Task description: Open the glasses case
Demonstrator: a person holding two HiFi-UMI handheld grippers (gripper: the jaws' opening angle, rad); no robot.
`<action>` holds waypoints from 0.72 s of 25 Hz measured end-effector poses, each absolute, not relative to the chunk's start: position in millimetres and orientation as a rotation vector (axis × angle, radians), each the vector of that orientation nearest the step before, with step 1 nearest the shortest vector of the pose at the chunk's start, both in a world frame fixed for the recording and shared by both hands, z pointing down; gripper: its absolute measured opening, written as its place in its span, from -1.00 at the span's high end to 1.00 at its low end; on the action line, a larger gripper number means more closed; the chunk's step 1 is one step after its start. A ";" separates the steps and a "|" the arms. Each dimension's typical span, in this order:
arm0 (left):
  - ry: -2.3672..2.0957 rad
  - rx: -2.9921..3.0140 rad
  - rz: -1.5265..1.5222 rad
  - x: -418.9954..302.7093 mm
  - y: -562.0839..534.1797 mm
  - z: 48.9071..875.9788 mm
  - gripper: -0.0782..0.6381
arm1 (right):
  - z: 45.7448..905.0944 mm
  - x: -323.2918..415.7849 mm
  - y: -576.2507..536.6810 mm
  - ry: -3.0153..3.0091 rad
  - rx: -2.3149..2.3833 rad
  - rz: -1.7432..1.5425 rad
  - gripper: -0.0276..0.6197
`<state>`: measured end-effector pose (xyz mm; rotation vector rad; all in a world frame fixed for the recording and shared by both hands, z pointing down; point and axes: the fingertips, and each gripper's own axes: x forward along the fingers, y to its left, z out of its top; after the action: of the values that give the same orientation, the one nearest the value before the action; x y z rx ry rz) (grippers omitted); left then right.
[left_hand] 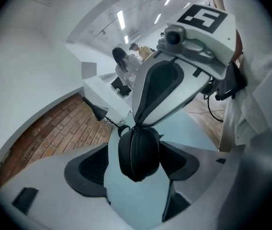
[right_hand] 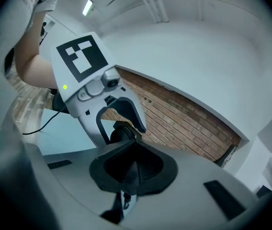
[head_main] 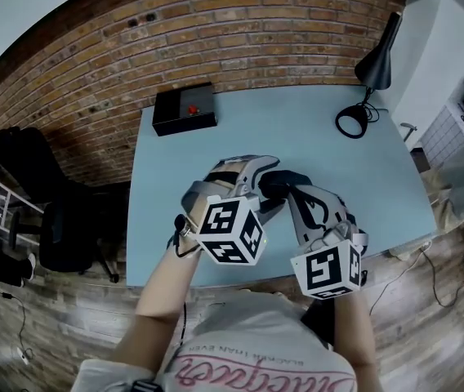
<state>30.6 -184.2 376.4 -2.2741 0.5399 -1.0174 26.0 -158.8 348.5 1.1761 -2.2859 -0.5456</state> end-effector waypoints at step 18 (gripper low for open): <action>0.601 -2.257 -0.842 36.3 -175.2 368.0 -0.01 | 332.3 16.3 -144.6 -2.639 1.147 -0.121 0.86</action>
<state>36.3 -175.2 368.0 -2.2567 0.6015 -0.8424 16.3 -144.6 332.3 1.1465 -2.6392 -0.1207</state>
